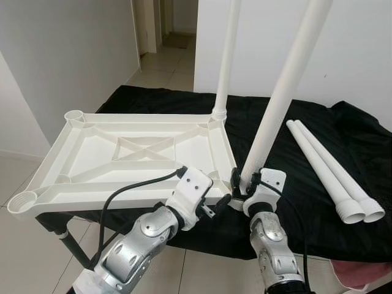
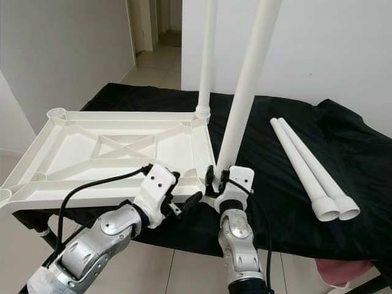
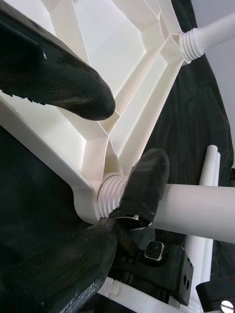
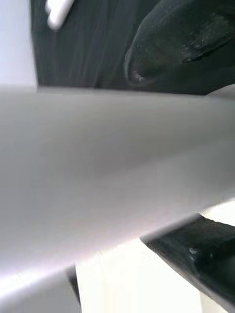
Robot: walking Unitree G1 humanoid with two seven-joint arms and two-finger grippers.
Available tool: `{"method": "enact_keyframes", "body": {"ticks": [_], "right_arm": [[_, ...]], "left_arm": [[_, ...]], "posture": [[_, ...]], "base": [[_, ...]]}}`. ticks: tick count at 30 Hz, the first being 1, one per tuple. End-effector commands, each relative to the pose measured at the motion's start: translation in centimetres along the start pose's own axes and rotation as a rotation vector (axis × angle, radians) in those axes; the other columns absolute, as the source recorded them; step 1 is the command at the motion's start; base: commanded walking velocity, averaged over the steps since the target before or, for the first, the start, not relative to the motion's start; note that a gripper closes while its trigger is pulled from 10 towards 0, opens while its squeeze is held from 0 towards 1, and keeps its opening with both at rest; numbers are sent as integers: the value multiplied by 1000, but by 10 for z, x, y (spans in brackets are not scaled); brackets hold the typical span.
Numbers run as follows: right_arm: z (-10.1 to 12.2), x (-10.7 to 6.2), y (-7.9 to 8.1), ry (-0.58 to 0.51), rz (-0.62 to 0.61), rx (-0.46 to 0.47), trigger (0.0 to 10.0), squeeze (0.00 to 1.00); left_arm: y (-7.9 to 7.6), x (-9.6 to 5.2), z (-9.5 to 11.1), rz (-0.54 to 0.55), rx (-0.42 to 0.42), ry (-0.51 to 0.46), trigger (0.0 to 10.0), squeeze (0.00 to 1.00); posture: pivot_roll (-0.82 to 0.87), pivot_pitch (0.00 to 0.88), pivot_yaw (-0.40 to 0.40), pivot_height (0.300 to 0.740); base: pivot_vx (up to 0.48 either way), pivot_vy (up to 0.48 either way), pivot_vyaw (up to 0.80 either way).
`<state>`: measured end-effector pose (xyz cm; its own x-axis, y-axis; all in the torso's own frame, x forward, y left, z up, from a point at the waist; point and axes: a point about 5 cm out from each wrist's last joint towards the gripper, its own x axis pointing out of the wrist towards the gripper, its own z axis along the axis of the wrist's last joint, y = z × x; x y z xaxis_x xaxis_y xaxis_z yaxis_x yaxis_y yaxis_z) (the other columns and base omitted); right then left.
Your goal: Building children table
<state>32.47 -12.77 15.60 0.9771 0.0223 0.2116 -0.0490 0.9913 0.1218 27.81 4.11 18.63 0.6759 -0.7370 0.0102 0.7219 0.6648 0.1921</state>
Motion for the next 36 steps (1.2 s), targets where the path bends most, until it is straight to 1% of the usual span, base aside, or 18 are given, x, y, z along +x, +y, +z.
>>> {"method": "enact_keyframes", "body": {"ticks": [1,2,3,4,5,6,9,13,14,18,19,20,21,23,27,34,35,36], "right_arm": [[1,3,-2,-5,88,-4,10000,220],[2,5,-6,-10,137,-13,10000,0],[3,6,-9,-13,167,-17,10000,0],[3,6,-9,-13,167,-17,10000,0],[5,7,-11,-21,213,-33,10000,0],[5,7,-11,-21,213,-33,10000,0],[2,8,-14,6,363,-80,10000,0],[-1,10,-17,25,413,-84,10000,0],[-2,13,-20,34,435,-101,10000,0],[-4,17,-24,52,464,-119,10000,0],[-5,18,-26,56,474,-131,6627,0],[-5,18,-26,56,474,-131,6627,0],[-7,19,-29,65,482,-136,78,0],[-8,20,-31,75,485,-135,0,0],[-12,21,-36,92,490,-126,0,0],[-17,20,-39,110,454,-92,0,0],[-18,18,-37,109,457,-65,10000,0],[-18,18,-37,109,457,-65,10000,0]], "left_arm": [[-11,2,-1,-161,19,0,10000,0],[-13,2,-1,-167,18,1,10000,0],[-14,3,-2,-172,17,2,10000,0],[-14,3,-2,-172,17,2,10000,0],[-16,3,-3,-179,15,6,10000,0],[-16,3,-3,-179,15,6,10000,0],[-17,2,-7,-186,12,30,10000,0],[-16,3,-11,-181,8,48,10000,0],[-16,3,-12,-184,7,52,10000,0],[-18,3,-13,-194,6,54,10000,0],[-18,3,-13,-198,8,54,10000,0],[-18,3,-13,-198,8,54,10000,0],[-19,2,-14,-204,4,56,10000,0],[-20,2,-15,-208,4,58,10000,0],[-22,1,-17,-216,0,63,10000,0],[-22,-1,-19,-217,8,67,10000,0],[-22,-1,-19,-216,7,68,10000,0],[-22,-1,-19,-216,7,68,10000,0]], "posture": [[-2,57,1,740],[-1,55,2,740],[-1,55,2,740],[-1,55,2,740],[-1,52,1,740],[-1,52,1,740],[0,48,3,740],[1,45,5,740],[2,39,6,740],[4,29,8,740],[4,29,8,740],[4,29,8,740],[7,23,8,740],[10,18,6,740],[12,13,4,740],[16,5,2,740],[16,5,3,740],[16,5,3,740]], "base": [[0,0,0],[0,0,0],[0,0,0],[0,0,0],[0,0,0],[0,0,0],[0,0,0],[0,0,0],[0,0,0],[0,0,0],[0,0,0],[0,0,0],[0,0,0],[0,0,0],[0,0,0],[0,0,0],[0,0,0],[0,0,0]]}}
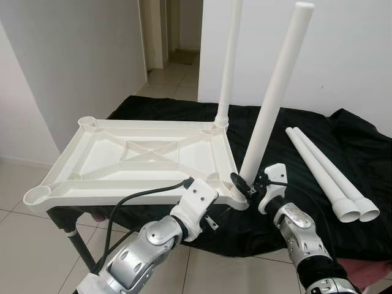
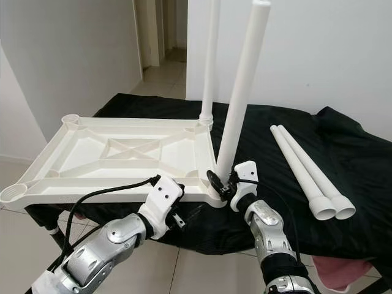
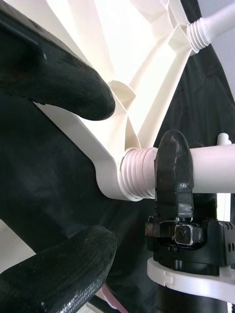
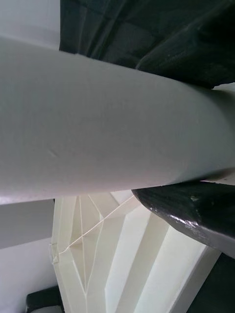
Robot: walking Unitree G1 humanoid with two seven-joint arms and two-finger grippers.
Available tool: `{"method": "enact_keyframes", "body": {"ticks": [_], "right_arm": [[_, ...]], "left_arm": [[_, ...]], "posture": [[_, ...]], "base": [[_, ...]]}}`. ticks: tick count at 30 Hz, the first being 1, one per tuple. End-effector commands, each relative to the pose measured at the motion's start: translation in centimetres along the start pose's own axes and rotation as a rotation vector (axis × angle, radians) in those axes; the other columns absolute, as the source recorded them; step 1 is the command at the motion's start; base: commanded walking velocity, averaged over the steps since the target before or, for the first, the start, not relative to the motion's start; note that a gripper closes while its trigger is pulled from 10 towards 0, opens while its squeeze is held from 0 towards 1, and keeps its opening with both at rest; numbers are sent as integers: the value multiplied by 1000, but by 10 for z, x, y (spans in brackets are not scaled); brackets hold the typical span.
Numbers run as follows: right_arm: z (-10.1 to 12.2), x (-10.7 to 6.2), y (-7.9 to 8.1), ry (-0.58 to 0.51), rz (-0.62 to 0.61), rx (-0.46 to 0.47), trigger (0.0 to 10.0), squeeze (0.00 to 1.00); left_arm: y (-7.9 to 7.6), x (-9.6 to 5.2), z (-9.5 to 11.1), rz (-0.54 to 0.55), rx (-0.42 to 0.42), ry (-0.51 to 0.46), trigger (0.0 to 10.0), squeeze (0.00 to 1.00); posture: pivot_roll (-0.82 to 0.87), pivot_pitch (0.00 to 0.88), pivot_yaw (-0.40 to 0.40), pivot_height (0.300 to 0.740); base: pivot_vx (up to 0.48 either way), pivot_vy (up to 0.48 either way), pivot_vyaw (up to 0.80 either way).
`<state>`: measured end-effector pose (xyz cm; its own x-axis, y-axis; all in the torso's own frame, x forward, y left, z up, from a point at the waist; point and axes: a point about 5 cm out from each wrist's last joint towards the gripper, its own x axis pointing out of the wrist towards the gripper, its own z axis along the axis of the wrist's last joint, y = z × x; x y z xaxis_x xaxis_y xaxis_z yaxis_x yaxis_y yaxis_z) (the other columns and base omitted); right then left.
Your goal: Building children table
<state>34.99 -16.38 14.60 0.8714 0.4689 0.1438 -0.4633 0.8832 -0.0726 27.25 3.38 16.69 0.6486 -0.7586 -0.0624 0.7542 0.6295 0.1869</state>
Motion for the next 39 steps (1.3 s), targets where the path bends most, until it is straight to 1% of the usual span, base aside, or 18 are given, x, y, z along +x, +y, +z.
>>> {"method": "enact_keyframes", "body": {"ticks": [1,7,10,12,13,14,16,18,19,22,24,25,27,30,32,35,36,39], "right_arm": [[-8,-2,3,16,-7,53,10000,0],[-11,-3,1,37,-67,51,10000,0],[-16,-4,1,59,-130,51,10000,0],[-19,-5,4,70,-171,40,10000,0],[-19,-5,4,70,-171,40,10000,0],[-22,-7,5,83,-220,31,10000,0],[-23,-8,5,88,-239,32,10000,0],[-22,-10,7,80,-324,56,10000,0],[-22,-10,7,80,-324,56,10000,0],[-21,-13,10,75,-423,76,10000,0],[-21,-16,15,68,-489,102,10000,0],[-21,-16,15,68,-489,102,10000,0],[-21,-17,23,58,-535,126,10000,0],[-22,-19,26,57,-568,135,10000,0],[-24,-19,33,56,-652,178,10000,0],[-25,-17,36,61,-666,196,10000,0],[-23,-10,47,63,-638,213,10000,0],[-14,-7,50,32,-612,179,10000,0]], "left_arm": [[-9,-1,-2,-167,18,5,10000,0],[-9,-1,-2,-166,29,4,10000,0],[-8,0,-2,-163,35,5,10000,0],[-9,1,-2,-185,7,6,10000,0],[-9,1,-2,-185,7,6,10000,0],[-9,1,-2,-178,9,3,10000,0],[-8,1,-3,-172,15,3,10000,0],[-6,1,-4,-155,22,4,10000,0],[-6,1,-4,-155,22,4,10000,0],[-4,0,-6,-142,22,7,10000,0],[-2,1,-7,-132,22,9,10000,0],[-2,1,-7,-132,22,9,10000,0],[-1,0,-7,-125,20,9,10000,0],[-1,0,-8,-122,18,11,10000,0],[-1,-1,-9,-116,12,14,10000,0],[-1,-1,-9,-115,10,14,10000,0],[-1,0,-9,-113,10,11,10000,0],[-2,0,-9,-113,0,12,10000,0]], "posture": [[16,2,3,740],[13,0,6,740],[8,0,4,740],[4,0,3,740],[4,0,3,740],[0,0,0,740],[0,0,0,740],[-9,0,-7,740],[-9,0,-7,740],[-12,0,-12,740],[-13,2,-13,740],[-13,2,-13,740],[-16,8,-17,740],[-17,8,-17,740],[-13,8,-15,740],[-12,8,-14,740],[-12,9,-6,740],[-15,17,0,740]], "base": [[0,0,0],[0,0,0],[0,0,0],[0,0,0],[0,0,0],[0,0,0],[0,0,0],[0,0,0],[0,0,0],[0,0,0],[0,0,0],[0,0,0],[0,0,0],[0,0,0],[0,0,0],[0,0,0],[0,0,0],[0,0,0]]}}
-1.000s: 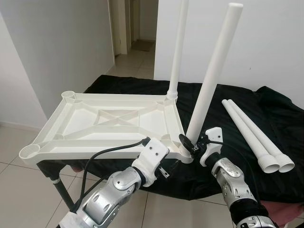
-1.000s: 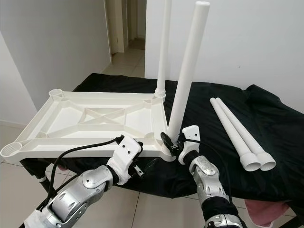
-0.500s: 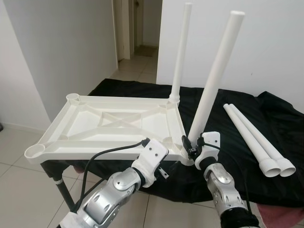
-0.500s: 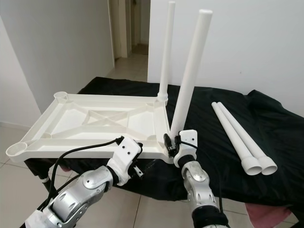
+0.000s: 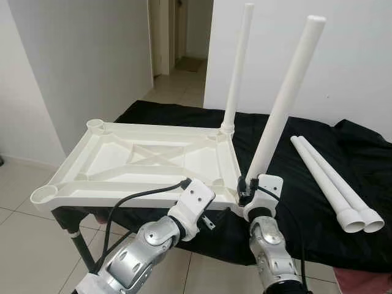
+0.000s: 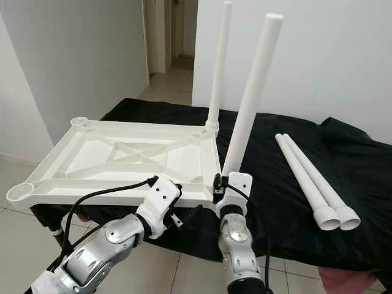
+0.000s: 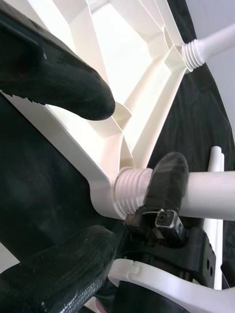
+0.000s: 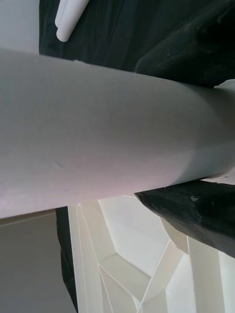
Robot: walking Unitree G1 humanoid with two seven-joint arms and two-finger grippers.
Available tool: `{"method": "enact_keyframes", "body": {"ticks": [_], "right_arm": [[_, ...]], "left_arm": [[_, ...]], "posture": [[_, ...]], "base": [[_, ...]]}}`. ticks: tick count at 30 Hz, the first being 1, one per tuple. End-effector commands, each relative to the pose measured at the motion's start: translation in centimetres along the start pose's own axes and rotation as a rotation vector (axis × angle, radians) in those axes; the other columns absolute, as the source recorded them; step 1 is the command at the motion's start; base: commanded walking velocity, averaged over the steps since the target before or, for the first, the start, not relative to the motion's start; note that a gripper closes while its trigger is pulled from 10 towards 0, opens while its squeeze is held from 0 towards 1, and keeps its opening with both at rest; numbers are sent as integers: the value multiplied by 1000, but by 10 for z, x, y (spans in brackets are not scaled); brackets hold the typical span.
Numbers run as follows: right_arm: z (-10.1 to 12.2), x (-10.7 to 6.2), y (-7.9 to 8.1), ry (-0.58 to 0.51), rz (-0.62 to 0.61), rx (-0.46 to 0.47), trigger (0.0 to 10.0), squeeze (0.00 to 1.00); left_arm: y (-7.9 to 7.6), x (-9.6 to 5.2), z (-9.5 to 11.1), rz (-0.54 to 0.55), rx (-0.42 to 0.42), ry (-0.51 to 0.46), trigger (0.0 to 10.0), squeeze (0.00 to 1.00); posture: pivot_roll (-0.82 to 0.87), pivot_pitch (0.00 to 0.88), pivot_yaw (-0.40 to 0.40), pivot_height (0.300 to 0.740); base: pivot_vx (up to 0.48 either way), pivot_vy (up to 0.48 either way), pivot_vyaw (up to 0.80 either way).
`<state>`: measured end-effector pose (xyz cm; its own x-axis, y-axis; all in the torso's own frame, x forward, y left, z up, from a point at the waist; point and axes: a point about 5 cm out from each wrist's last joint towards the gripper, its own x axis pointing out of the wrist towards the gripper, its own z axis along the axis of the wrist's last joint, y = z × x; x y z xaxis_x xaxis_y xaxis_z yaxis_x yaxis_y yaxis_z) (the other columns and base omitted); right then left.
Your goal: Building children table
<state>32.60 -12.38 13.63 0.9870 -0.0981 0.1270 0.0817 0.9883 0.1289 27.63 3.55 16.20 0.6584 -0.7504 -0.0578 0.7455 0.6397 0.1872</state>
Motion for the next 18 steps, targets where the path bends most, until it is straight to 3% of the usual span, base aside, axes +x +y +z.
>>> {"method": "enact_keyframes", "body": {"ticks": [1,3,4,5,6,14,17,18], "right_arm": [[-5,-5,-1,27,-8,45,10000,0],[-2,-5,-1,15,4,43,10000,0],[-1,-7,-3,10,15,42,10000,765],[2,-8,-4,-6,28,38,10000,765],[4,-10,-4,-15,65,50,10000,1000],[12,-8,-16,-53,177,6,10000,1000],[14,-2,-28,-30,273,-38,10000,1000],[16,0,-29,-28,315,-43,10000,490]], "left_arm": [[-6,-1,-3,-129,-3,16,10000,0],[-7,-1,-4,-132,-5,18,10000,0],[-7,-2,-5,-134,0,18,10000,0],[-6,-3,-6,-135,2,19,10000,0],[-6,-3,-6,-133,2,20,10000,0],[-2,-6,-7,-120,5,25,10000,0],[2,-6,-7,-104,-13,24,10000,0],[2,-7,-8,-103,-7,24,10000,0]], "posture": [[-14,22,1,740],[-14,22,1,740],[-17,35,1,740],[-17,36,1,740],[-13,39,0,740],[-11,39,-10,740],[-15,52,-10,740],[-15,52,-10,740]], "base": [[0,0,0],[0,0,0],[0,0,0],[0,0,0],[0,0,0],[0,0,0],[0,0,0],[0,0,0]]}}
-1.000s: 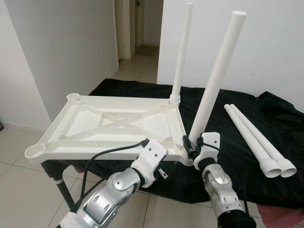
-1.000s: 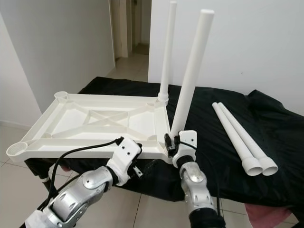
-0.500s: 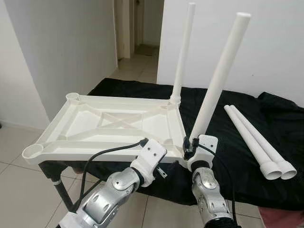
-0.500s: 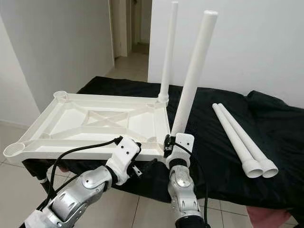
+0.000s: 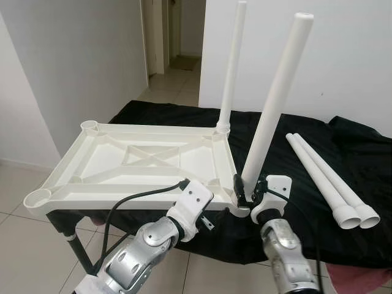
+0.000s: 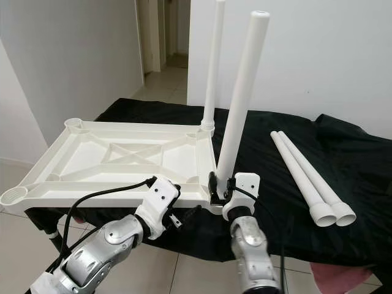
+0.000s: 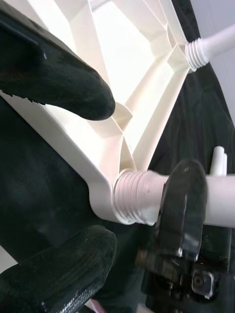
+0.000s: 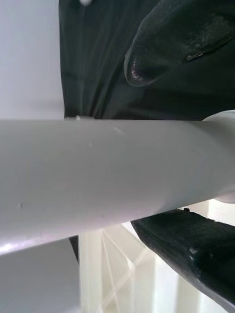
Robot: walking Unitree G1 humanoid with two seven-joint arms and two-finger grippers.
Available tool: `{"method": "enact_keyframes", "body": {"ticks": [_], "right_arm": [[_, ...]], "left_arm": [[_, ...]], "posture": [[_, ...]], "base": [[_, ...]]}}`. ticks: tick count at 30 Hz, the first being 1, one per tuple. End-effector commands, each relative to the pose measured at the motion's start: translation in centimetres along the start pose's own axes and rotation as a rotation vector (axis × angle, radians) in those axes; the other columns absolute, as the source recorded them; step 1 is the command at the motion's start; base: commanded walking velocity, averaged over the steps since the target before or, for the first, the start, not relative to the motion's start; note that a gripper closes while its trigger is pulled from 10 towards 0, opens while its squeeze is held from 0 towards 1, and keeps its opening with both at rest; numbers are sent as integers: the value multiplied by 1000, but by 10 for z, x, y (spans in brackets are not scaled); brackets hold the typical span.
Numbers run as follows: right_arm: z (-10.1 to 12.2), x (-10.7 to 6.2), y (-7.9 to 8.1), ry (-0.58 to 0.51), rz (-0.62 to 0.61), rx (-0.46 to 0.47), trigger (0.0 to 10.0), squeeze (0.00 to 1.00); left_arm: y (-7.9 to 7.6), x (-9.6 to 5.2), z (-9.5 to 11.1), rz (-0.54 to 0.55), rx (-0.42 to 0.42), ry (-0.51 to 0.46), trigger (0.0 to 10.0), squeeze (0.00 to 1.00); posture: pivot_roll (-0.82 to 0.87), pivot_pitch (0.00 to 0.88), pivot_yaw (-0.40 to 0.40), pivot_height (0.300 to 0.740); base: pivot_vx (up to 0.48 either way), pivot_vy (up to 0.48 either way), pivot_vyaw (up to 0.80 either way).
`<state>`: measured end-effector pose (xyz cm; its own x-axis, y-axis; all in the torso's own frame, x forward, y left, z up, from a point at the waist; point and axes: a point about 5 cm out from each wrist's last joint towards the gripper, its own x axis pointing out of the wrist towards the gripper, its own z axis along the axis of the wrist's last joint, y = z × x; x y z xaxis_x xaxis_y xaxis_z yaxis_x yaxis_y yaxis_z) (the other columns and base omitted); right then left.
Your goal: Building children table
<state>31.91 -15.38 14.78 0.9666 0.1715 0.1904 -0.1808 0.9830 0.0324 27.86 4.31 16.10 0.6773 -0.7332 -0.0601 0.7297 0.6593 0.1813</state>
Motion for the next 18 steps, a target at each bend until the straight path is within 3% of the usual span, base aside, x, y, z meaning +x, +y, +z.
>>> {"method": "enact_keyframes", "body": {"ticks": [1,2,15,16,18], "right_arm": [[1,4,-2,14,84,1,10000,122],[2,5,-3,12,126,-5,10000,0],[0,19,-3,83,424,-33,10000,0],[-4,21,-5,100,442,-39,4863,0],[-5,21,-6,105,442,-38,4863,0]], "left_arm": [[-4,-3,-5,-126,9,17,10000,0],[-4,-3,-5,-126,13,17,10000,0],[-12,-2,-4,-173,23,12,10000,0],[-11,-2,-4,-180,27,14,10000,0],[-11,-2,-5,-182,28,16,10000,0]], "posture": [[-11,53,-9,740],[-11,53,-9,740],[-1,56,-3,740],[5,54,-4,740],[6,52,-3,740]], "base": [[0,0,0],[0,0,0],[0,0,0],[0,0,0],[0,0,0]]}}
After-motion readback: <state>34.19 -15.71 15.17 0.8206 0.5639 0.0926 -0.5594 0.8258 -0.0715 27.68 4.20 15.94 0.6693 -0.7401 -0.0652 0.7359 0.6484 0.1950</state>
